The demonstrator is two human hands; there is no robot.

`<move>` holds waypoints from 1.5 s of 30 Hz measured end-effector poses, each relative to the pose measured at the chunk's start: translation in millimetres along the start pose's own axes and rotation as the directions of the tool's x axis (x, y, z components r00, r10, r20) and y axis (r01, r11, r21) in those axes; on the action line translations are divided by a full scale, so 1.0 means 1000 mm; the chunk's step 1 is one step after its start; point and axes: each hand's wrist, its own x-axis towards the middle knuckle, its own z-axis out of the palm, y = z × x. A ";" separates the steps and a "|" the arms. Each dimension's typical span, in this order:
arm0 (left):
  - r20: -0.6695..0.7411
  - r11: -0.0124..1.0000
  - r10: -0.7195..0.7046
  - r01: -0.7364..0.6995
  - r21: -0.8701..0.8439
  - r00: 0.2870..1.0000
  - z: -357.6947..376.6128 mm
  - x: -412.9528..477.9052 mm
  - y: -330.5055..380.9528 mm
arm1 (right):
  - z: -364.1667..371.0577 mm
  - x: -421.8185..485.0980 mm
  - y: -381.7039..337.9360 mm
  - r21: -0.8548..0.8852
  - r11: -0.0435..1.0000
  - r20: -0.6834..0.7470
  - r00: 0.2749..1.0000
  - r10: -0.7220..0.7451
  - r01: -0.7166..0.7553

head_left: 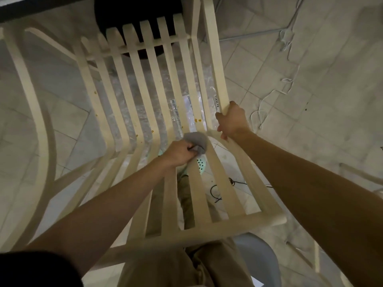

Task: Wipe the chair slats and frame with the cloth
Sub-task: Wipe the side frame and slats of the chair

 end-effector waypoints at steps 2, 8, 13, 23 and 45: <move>-0.028 0.999 0.044 -0.044 -0.003 0.999 0.003 -0.013 0.001 | -0.001 -0.001 0.000 -0.040 0.999 -0.015 1.000 -0.012 0.011; -0.048 0.964 0.246 -0.250 -0.094 0.968 -0.009 -0.091 0.002 | -0.002 0.002 0.000 -0.099 0.995 -0.009 1.000 0.007 -0.008; 0.019 0.906 0.333 -0.314 -0.284 0.943 -0.011 -0.140 0.015 | -0.001 0.005 0.000 -0.083 0.996 -0.013 1.000 0.012 -0.014; -0.016 0.934 0.333 -0.332 -0.133 0.943 -0.004 -0.148 0.027 | 0.001 0.008 0.004 -0.054 0.999 -0.015 1.000 0.007 -0.008; -0.296 0.997 -0.019 -0.005 -0.081 0.955 -0.003 0.029 -0.009 | 0.006 0.014 0.008 -0.025 1.000 -0.020 1.000 -0.001 0.001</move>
